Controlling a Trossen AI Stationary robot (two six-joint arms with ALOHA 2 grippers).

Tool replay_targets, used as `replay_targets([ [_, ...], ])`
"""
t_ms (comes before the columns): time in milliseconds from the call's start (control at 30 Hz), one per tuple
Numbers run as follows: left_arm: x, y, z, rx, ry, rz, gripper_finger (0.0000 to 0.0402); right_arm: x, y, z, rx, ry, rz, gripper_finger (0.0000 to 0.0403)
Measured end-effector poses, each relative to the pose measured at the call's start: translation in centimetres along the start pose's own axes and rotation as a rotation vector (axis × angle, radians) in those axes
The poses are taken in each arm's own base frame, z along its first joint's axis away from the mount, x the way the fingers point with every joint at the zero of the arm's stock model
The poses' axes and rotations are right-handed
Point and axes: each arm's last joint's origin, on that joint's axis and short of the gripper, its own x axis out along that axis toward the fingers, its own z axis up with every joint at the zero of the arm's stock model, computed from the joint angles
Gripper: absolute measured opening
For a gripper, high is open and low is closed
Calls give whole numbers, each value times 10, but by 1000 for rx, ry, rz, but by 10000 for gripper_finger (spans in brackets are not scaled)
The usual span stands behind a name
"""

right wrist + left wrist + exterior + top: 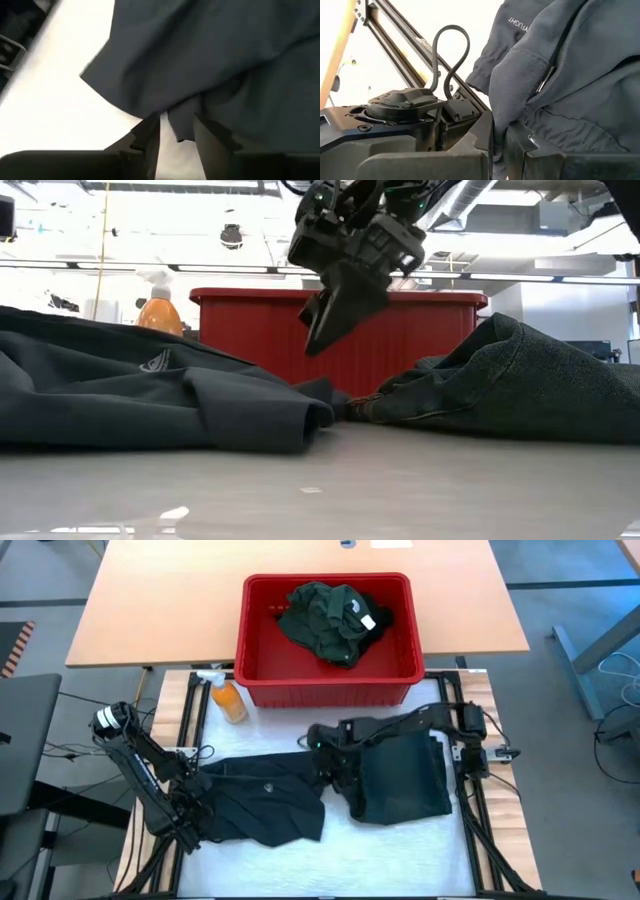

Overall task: Fold laundry
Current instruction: Fold the black shorts

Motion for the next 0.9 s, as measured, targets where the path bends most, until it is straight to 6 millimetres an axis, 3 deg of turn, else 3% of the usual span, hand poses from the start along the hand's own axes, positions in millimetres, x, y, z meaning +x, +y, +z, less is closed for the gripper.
replay_targets([
  [133,1,-2,2,12,18,-10,9,9,5,-2,-10,28,5,191],
  [267,1,-3,4,1,21,-11,10,8,2,0,-53,42,-110,226],
  [367,2,-3,5,-2,18,-12,10,17,-3,-4,-45,66,-136,234],
  [500,2,-3,5,-4,19,-13,10,34,-3,-12,3,82,-40,225],
  [667,2,-4,5,-10,19,-19,11,44,-2,-16,61,97,-20,179],
  [833,2,-5,5,-20,23,-30,11,38,-3,-12,70,82,-49,48],
  [900,2,-5,5,-22,23,-30,11,28,-3,-9,73,64,-58,20],
])
